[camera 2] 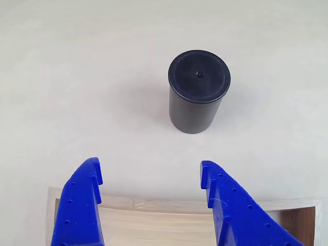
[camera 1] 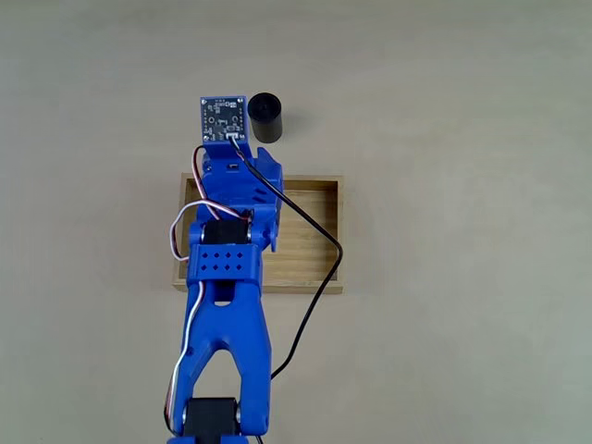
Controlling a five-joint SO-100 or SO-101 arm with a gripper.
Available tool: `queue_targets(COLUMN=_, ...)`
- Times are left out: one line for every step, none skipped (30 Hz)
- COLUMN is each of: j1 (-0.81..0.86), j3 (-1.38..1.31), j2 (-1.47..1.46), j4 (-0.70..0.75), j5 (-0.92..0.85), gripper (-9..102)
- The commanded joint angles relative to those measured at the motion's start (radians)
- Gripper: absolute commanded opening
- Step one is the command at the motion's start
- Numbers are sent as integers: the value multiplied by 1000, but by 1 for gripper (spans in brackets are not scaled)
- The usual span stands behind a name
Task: Place the black cylinder in the wooden box then return to rest.
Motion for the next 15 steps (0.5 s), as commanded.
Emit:
queue_targets(j1=15, j3=-156, j2=-8, j4=-43, j5=6, gripper=28)
queue_targets(j1=17, j3=-163, j2=0, j4=-44, j5=6, gripper=28)
queue_targets(j1=18, j3=-170, j2=9, j4=-46, j5=6, gripper=28)
queue_targets(j1=20, j3=-176, j2=20, j4=-48, j5=8, gripper=28)
queue_targets(j1=20, j3=-186, j2=29, j4=-49, j5=8, gripper=28)
queue_targets(j1=21, j3=-193, j2=38, j4=-49, j5=8, gripper=28)
queue_targets(j1=23, j3=-201, j2=46, j4=-51, j5=8, gripper=28)
queue_targets(j1=26, j3=-209, j2=55, j4=-52, j5=11, gripper=28)
queue_targets(j1=29, j3=-218, j2=66, j4=-52, j5=18, gripper=28)
queue_targets(j1=32, j3=-225, j2=74, j4=-52, j5=26, gripper=28)
queue_targets(j1=35, j3=-233, j2=81, j4=-55, j5=29, gripper=28)
queue_targets(j1=37, j3=-241, j2=87, j4=-55, j5=29, gripper=28)
queue_targets(j1=40, j3=-249, j2=94, j4=-55, j5=31, gripper=28)
queue_targets(j1=41, j3=-256, j2=101, j4=-55, j5=31, gripper=28)
queue_targets(j1=43, j3=-262, j2=107, j4=-55, j5=31, gripper=28)
